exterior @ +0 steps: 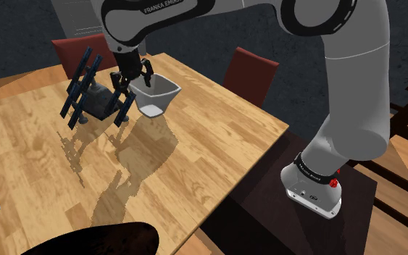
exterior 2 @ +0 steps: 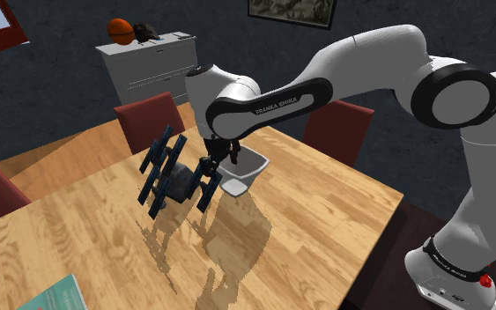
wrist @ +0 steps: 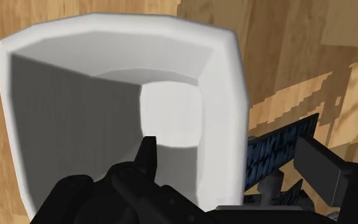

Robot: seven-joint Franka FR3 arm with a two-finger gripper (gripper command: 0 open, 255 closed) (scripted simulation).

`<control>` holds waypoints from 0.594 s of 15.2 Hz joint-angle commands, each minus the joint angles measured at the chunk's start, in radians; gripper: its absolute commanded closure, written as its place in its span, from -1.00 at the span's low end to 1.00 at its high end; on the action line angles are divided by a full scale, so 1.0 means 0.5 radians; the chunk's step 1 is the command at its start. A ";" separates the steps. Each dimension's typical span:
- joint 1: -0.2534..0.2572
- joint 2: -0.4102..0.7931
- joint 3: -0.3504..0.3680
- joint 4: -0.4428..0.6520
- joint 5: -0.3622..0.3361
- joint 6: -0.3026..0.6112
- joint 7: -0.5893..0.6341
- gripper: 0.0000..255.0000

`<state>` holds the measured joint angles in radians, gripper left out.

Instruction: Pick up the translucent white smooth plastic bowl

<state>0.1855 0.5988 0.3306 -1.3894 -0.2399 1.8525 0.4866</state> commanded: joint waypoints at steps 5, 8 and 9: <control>-0.003 0.012 -0.003 -0.021 -0.005 0.034 0.002 1.00; -0.002 0.010 -0.003 -0.017 -0.004 0.028 0.001 1.00; 0.000 0.015 -0.003 -0.009 -0.005 0.024 0.002 1.00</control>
<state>0.1863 0.6029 0.3307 -1.3907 -0.2416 1.8661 0.4874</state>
